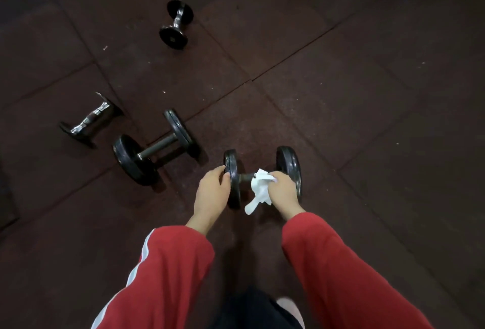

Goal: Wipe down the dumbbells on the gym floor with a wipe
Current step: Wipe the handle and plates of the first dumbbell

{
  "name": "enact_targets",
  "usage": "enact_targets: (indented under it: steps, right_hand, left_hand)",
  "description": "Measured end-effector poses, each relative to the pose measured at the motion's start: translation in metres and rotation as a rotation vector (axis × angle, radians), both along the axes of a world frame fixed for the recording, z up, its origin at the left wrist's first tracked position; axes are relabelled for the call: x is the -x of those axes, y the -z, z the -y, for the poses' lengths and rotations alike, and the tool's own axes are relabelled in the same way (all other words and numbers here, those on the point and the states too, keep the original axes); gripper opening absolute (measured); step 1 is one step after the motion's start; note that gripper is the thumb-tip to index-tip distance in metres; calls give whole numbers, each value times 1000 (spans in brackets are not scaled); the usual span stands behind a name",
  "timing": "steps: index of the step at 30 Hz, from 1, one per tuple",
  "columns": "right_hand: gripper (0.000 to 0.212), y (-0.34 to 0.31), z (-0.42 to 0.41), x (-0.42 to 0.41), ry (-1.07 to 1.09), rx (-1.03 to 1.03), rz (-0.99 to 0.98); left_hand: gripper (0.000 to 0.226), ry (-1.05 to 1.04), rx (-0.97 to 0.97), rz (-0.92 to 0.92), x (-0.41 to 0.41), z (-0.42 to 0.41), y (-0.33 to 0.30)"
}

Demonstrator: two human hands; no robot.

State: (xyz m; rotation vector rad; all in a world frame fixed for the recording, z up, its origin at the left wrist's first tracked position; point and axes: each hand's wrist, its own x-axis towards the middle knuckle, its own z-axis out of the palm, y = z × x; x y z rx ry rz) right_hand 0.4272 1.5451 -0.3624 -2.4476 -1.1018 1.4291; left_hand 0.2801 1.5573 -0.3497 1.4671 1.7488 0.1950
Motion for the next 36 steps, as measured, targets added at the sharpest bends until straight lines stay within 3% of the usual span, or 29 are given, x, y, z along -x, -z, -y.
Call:
enact_targets:
  steps: [3,5,8,10,13,20,29,32,34,36]
  right_hand:
    - [26,71,-1,6,31,-225,-90]
    - [36,120,-6,8,-37,-363,-68]
    - [37,174,-17,11,-350,-426,155]
    - [32,204,-21,15,-538,-608,326]
    - [40,238,-23,21,-607,-842,468]
    - [58,238,-13,24,-697,-863,490]
    - [27,233,-11,14,-834,-943,658]
    - [43,230,-9,18,-859,-853,647]
    - [35,235,-5,24,-940,-826,654]
    - [47,240,-2,27,-968,-793,615]
  left_hand:
    - [36,-46,-64,35,-6,-17,62]
    - [39,-70,-124,57,-12,-32,100]
    - [43,-81,-163,93,-23,-51,140]
    - [42,-55,-208,97,-30,-60,166]
    - [39,-132,-301,106,-32,-66,186]
    - [45,-196,-329,226,-27,-63,194]
    - [46,-214,-322,278,-27,-56,194]
    - [46,-222,-336,289,-26,-54,194]
    - [45,-225,-346,292,-26,-52,193]
    - [45,-228,-349,300,-26,-51,193]
